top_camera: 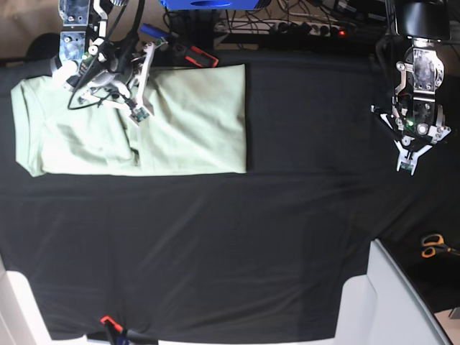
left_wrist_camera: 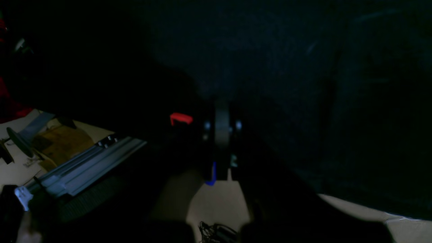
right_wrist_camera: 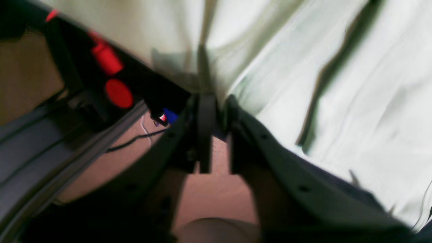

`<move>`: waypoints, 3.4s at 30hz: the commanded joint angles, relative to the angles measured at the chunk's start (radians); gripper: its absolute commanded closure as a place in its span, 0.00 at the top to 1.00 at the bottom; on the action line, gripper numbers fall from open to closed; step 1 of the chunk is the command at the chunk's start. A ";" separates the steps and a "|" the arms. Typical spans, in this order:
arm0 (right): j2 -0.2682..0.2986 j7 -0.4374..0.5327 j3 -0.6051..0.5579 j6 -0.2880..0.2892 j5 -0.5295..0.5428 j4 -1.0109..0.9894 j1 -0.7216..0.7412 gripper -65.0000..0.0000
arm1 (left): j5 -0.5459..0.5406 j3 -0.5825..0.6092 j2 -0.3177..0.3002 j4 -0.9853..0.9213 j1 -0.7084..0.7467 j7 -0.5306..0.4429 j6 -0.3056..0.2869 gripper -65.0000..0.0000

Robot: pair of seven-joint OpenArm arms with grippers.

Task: Fold the T-shirt properly
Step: 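Move the right gripper onto the shirt end near the collar, then slide the right gripper across the shirt to flatten the folded layer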

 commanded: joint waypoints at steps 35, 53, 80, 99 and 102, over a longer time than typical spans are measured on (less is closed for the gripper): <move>0.080 0.127 -0.096 -0.060 0.011 -0.332 0.464 0.52 | 0.018 -0.016 -0.017 0.017 -0.001 -0.005 0.005 0.00; 0.080 0.193 -0.088 -0.060 0.009 -0.499 0.514 0.24 | 0.018 -0.014 -0.017 0.015 -0.001 -0.005 0.005 0.00; 0.134 0.188 -0.087 -0.063 0.003 -0.432 0.517 0.05 | 0.018 -0.005 -0.017 0.015 -0.001 -0.004 0.005 0.00; 0.132 0.127 0.022 -0.185 0.005 -0.413 0.493 0.56 | 0.018 -0.004 -0.017 0.015 -0.001 -0.002 0.005 0.00; 0.128 0.113 0.022 -0.186 0.006 -0.379 0.477 0.56 | 0.018 -0.004 -0.017 0.015 -0.001 -0.002 0.005 0.00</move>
